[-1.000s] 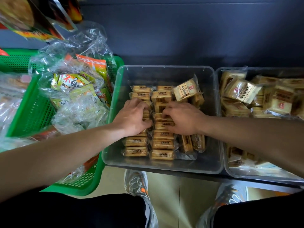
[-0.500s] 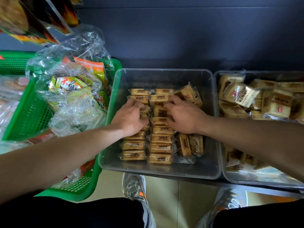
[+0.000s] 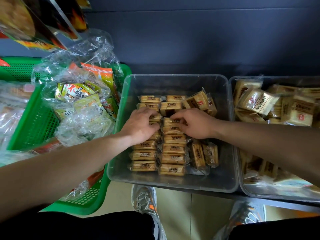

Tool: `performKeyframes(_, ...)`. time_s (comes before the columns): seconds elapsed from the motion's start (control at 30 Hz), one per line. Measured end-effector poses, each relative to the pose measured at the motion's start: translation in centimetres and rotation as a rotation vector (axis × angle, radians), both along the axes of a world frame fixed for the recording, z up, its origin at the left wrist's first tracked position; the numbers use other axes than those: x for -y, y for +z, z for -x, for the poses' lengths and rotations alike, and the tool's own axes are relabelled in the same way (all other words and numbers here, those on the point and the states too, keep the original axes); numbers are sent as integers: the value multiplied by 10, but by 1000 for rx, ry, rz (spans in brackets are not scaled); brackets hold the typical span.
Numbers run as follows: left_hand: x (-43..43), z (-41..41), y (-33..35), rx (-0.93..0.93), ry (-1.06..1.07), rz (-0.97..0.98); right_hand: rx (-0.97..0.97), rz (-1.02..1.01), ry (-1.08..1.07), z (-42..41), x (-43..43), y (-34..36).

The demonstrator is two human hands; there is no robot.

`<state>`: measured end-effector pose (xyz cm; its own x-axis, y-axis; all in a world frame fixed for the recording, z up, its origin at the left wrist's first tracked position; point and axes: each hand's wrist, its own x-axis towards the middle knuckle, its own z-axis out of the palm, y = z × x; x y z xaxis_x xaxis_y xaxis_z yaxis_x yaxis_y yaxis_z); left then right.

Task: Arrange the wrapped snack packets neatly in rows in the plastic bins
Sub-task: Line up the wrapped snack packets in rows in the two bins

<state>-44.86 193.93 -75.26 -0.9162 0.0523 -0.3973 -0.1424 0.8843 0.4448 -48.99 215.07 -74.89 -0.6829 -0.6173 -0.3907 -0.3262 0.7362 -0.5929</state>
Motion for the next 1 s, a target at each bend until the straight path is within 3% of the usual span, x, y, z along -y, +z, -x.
performKeyframes(0.1, 3, -5, -1, -38, -64, -68, 150, 24, 0, -2, 2, 3)
performKeyframes(0.17, 1, -7, -1, -30, -191, -10, 106, 74, 0, 2, -3, 9)
performKeyframes(0.27, -1, -7, -2, 1, -263, 46, -296, 91, -59, 16, -16, 21)
performKeyframes(0.37, -4, -6, -1, 12, -254, 44, -550, -112, -84, 35, -28, 33)
performKeyframes(0.5, -4, -6, 2, 35, -260, 49, -476, -409, -13, 42, -30, 37)
performKeyframes(0.63, -2, -5, 2, 53, -245, 26, -305, -456, 23, 46, -30, 45)
performKeyframes(0.77, -4, -3, 0, 45, -250, 20, -289, -582, 133, 46, -28, 49)
performKeyframes(1.0, -2, -1, -4, 45, -288, -15, -226, -604, 122, 46, -23, 56)
